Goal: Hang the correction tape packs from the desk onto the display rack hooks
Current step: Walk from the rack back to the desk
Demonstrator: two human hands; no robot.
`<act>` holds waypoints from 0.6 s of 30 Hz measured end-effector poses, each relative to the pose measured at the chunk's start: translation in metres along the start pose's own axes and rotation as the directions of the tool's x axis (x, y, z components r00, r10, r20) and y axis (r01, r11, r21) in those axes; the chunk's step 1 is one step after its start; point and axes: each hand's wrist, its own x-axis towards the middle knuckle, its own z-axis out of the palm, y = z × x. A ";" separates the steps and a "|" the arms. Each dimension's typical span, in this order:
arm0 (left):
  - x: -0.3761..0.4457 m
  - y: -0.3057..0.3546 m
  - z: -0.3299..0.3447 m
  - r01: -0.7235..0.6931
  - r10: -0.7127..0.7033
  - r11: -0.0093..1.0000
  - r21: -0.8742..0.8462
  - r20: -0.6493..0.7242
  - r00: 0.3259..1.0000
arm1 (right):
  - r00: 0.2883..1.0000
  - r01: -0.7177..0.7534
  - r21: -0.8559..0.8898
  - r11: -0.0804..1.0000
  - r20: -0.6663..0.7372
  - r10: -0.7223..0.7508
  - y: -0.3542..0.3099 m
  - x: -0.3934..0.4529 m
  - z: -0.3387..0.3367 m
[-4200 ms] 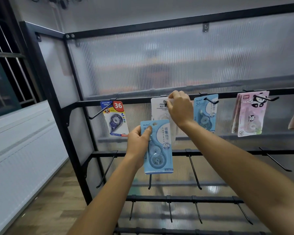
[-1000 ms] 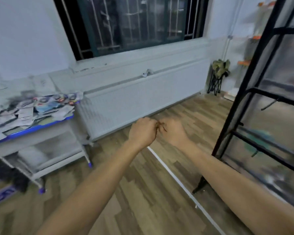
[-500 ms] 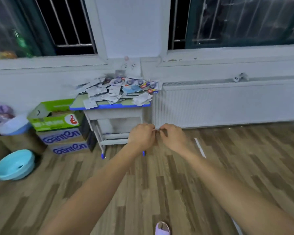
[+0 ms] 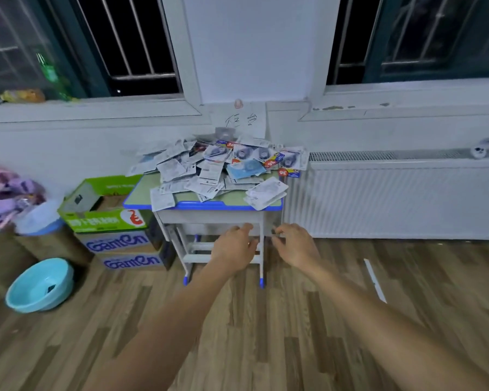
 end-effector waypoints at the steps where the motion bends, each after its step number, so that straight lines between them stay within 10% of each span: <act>1: 0.014 -0.003 0.003 0.014 -0.014 1.000 -0.022 0.007 1.000 | 1.000 -0.018 0.002 1.000 0.008 0.018 0.005 0.013 0.003; 18: 0.260 -0.066 0.073 0.244 -0.147 0.888 -0.390 0.262 0.954 | 0.863 -0.503 0.155 0.850 0.131 0.487 0.054 0.255 0.078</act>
